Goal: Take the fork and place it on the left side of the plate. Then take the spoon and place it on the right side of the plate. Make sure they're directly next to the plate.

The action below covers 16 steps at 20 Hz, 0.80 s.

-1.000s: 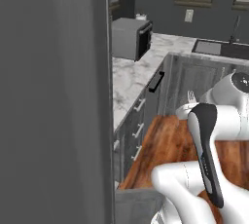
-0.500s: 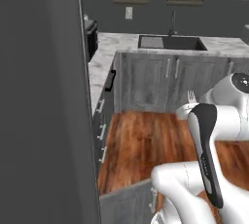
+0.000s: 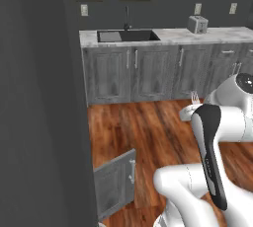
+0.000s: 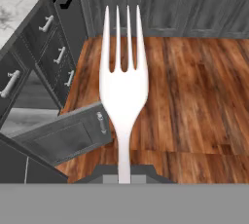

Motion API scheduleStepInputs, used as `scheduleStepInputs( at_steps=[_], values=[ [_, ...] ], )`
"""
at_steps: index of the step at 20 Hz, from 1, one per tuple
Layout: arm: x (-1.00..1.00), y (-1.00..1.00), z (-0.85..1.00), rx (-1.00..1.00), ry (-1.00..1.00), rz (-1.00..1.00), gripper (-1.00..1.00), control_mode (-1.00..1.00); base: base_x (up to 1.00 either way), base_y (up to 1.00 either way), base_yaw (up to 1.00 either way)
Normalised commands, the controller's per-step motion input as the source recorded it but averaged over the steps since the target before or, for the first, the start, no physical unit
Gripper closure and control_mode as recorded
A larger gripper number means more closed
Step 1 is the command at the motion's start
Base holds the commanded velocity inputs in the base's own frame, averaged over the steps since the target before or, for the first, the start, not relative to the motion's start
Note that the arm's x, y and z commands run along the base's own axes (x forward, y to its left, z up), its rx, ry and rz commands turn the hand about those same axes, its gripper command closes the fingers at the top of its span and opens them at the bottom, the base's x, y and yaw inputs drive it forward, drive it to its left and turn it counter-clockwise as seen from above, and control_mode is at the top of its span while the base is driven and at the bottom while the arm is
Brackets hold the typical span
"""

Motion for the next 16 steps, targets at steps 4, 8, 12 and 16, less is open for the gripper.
scheduleStepInputs(
  at_steps=[4, 8, 12, 16],
  values=[
    [0.0, 0.0, 0.0, 0.0, 0.0, 0.0, 1.0, 1.0, -1.0, -0.05, -0.38],
    [0.0, 0.0, 0.0, 0.0, 0.0, 0.0, 1.0, 1.0, -1.0, -0.16, -0.35],
    [0.0, 0.0, 0.0, 0.0, 0.0, 0.0, 1.0, 1.0, -1.0, -0.28, -0.3],
    [0.0, 0.0, 0.0, 0.0, 0.0, 0.0, 1.0, 1.0, -0.94, -0.33, -0.25]
  ],
)
